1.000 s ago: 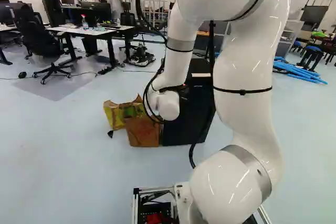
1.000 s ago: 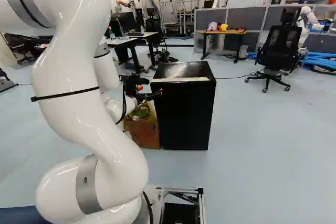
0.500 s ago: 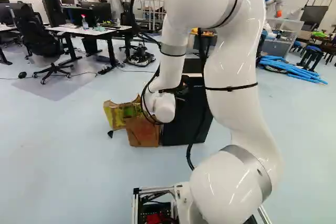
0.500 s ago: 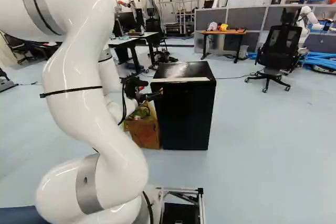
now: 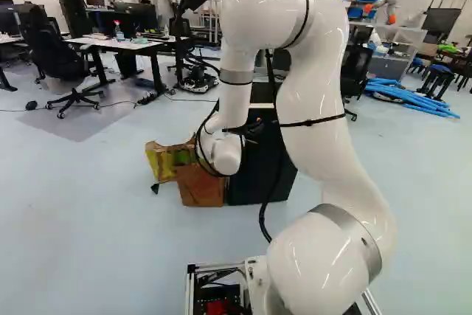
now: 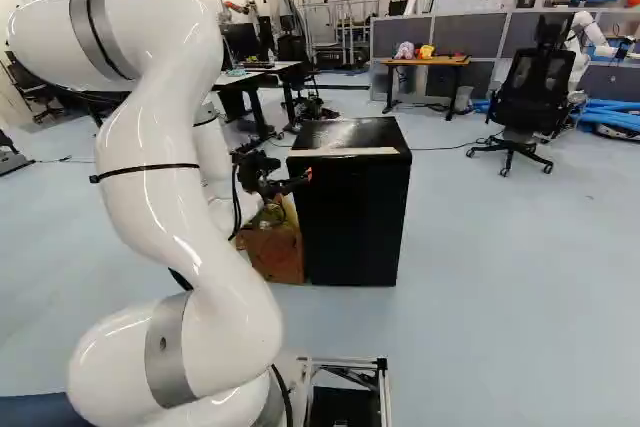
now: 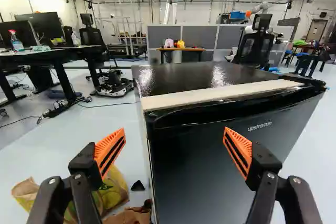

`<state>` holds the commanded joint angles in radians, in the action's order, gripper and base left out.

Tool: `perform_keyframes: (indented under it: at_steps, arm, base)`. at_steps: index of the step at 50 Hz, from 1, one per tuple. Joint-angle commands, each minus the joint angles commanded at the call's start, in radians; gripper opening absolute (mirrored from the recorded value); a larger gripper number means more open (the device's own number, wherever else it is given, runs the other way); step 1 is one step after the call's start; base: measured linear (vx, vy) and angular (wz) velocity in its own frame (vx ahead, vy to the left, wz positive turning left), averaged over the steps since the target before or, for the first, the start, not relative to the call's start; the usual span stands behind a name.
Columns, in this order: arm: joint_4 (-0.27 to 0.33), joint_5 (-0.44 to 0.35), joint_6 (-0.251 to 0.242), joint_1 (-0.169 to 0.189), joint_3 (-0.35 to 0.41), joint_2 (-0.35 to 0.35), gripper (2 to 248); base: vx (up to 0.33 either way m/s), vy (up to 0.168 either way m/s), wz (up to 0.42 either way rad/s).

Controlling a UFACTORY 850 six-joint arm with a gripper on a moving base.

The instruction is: Grab a drink from the fridge

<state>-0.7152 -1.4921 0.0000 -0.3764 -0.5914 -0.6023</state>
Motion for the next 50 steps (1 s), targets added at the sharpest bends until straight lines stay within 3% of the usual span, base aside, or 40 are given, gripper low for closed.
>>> perform_keyframes:
  at_steps: [50]
  arm:
    - [-0.130, -0.001, 0.000, -0.040, -0.089, -0.055, 247]
  base:
    - [0.000, 0.000, 0.000]
